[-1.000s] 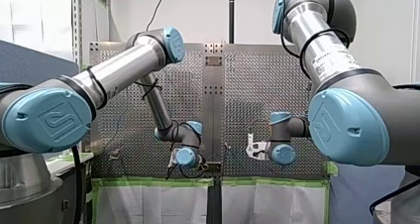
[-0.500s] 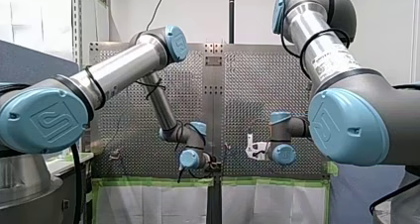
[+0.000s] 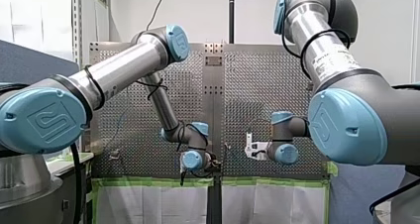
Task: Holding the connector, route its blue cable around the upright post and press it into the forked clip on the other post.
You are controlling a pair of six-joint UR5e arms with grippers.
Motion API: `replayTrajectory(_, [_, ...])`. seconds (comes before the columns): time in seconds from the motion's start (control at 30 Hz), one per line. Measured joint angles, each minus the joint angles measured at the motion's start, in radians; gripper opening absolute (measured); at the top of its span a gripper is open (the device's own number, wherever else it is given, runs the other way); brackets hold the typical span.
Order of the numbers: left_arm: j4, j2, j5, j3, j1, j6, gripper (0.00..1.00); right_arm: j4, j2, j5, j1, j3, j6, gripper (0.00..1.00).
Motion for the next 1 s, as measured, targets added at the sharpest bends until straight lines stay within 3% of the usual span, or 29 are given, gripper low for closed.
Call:
replayTrajectory(0.37, [0.013,0.0,-0.103,0.0,-0.008,-0.103,0.99,0.0,0.001,-0.086,-0.027,-0.014,0.022,0.0])
replayTrajectory(0.63, [0.031,0.0,-0.173,0.0,-0.016,-0.173,0.99,0.002,0.002,-0.149,-0.041,-0.017,0.012,0.0])
replayTrajectory(1.0, [0.042,0.001,-0.25,0.0,-0.019,-0.246,0.99,-0.015,0.003,-0.191,-0.048,-0.019,0.014,0.0])
